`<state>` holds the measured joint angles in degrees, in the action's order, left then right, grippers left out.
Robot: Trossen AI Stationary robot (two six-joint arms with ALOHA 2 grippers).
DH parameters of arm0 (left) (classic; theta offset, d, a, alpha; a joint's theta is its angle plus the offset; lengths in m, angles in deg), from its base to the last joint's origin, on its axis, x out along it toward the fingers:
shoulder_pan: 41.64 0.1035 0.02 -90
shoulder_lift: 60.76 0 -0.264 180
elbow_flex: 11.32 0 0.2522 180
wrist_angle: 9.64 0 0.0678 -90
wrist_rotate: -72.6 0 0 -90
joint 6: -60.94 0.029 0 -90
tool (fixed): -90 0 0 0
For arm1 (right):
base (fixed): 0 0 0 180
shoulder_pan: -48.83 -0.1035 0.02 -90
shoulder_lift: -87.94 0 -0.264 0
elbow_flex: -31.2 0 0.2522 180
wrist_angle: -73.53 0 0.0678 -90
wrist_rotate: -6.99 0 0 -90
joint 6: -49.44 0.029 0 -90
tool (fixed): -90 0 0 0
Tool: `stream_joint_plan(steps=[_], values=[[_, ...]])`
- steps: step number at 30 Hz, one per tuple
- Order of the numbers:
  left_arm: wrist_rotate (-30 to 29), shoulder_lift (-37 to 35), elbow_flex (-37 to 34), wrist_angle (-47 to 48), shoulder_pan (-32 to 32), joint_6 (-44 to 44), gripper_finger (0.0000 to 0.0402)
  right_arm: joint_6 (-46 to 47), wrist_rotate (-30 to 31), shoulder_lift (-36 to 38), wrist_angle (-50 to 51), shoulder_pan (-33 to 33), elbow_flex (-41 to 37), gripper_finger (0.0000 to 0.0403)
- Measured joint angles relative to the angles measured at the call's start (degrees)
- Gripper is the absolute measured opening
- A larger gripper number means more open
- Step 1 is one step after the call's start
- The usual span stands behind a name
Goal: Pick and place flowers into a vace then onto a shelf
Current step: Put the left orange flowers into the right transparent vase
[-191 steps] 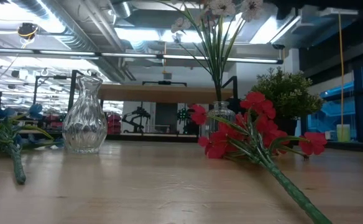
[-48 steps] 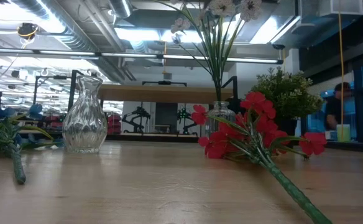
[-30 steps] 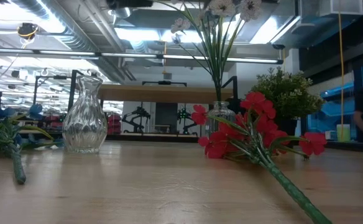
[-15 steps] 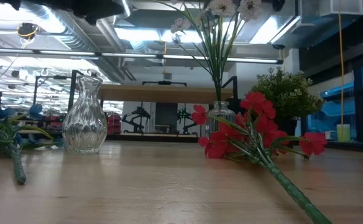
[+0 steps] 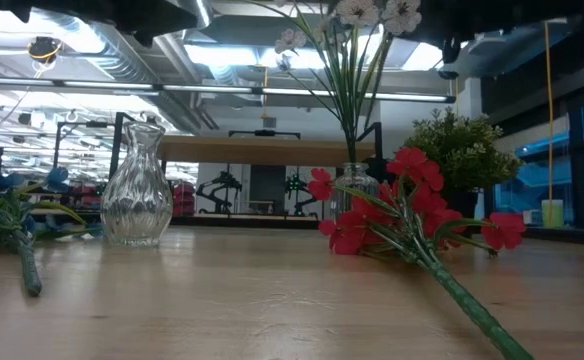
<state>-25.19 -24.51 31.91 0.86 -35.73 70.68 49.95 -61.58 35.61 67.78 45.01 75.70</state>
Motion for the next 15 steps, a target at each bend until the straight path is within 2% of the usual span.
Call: stream_joint_plan(steps=[10,15], values=[[-0.2,0.1,0.0,0.0,0.0,-0.6,0.0001,2.3,-0.6,-0.2,-5.2,0.0,-4.9,0.0006],[-1.0,0.5,0.0,-0.1,0.0,-1.0,0.0002,2.7,-2.2,-3.7,-8.2,0.0,-5.1,0.0006]])
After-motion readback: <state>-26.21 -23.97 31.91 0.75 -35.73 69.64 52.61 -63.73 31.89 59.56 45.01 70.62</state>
